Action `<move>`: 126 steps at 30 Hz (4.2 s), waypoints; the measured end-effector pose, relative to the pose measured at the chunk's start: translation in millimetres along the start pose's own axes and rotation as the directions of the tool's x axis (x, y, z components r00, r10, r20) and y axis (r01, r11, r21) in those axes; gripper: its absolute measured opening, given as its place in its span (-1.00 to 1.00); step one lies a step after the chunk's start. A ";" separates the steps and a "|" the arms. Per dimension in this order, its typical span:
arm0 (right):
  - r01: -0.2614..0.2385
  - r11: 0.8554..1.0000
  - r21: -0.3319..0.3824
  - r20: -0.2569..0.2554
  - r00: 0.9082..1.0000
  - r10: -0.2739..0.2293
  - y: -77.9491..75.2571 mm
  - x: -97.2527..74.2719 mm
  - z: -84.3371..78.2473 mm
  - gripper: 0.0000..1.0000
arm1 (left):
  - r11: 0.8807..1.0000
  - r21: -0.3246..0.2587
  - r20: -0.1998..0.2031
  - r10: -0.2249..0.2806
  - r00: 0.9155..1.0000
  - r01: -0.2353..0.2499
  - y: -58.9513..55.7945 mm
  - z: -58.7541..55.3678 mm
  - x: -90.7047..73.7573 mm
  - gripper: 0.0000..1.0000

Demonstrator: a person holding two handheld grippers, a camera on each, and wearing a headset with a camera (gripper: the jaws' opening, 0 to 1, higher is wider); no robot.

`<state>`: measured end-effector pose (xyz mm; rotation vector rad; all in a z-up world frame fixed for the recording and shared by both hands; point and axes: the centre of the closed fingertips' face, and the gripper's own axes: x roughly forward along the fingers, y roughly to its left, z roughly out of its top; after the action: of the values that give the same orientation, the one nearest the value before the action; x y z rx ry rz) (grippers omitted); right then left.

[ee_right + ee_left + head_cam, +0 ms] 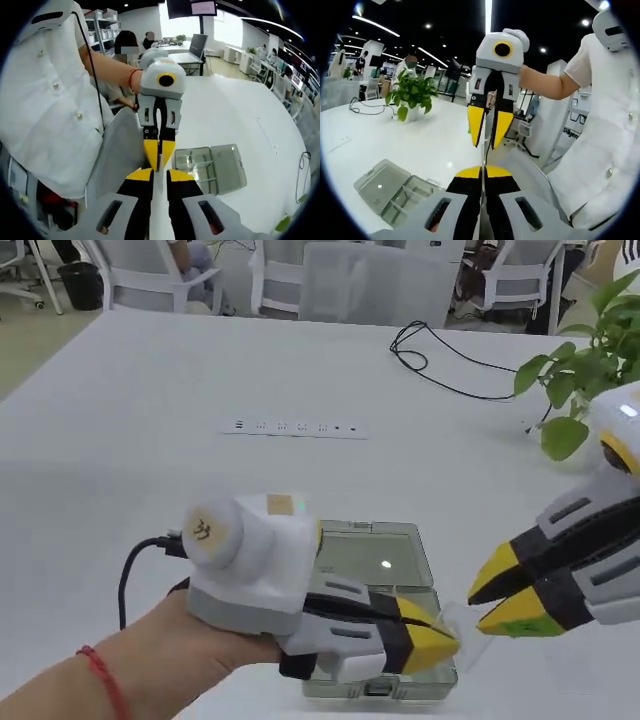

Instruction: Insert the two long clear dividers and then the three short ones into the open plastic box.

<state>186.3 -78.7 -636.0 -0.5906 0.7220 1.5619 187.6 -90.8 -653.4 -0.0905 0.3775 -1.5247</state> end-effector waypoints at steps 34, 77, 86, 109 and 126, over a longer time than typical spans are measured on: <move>-0.063 0.998 0.001 0.010 0.998 0.062 10.3 8.6 -0.3 -0.94 | 0.999 0.026 -0.005 -0.021 1.000 0.021 -8.1 -3.1 -4.3 -1.00; 0.067 0.998 0.019 0.006 0.998 -0.067 -37.3 16.1 -4.4 -0.94 | 0.959 0.042 -0.053 0.284 0.957 -0.282 54.1 -35.5 -61.9 0.62; 0.092 0.996 0.015 -0.034 0.995 -0.092 -62.0 32.7 -18.0 -0.94 | 0.953 0.064 -0.088 0.301 0.950 -0.296 61.2 -49.9 -70.4 0.95; 0.113 0.994 0.010 -0.079 0.991 -0.112 -99.3 85.9 -50.9 -0.94 | 0.948 0.046 -0.126 0.318 0.940 -0.315 68.6 -71.6 -82.9 1.00; 0.105 0.994 -0.015 -0.100 0.989 -0.106 -102.2 98.1 -60.7 -0.95 | 0.948 0.034 -0.115 0.319 0.941 -0.317 68.1 -70.9 -82.5 1.00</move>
<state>274.2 -52.6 -759.8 -0.7072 0.7471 1.4462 231.6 6.5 -724.6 0.0717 0.4534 -1.2147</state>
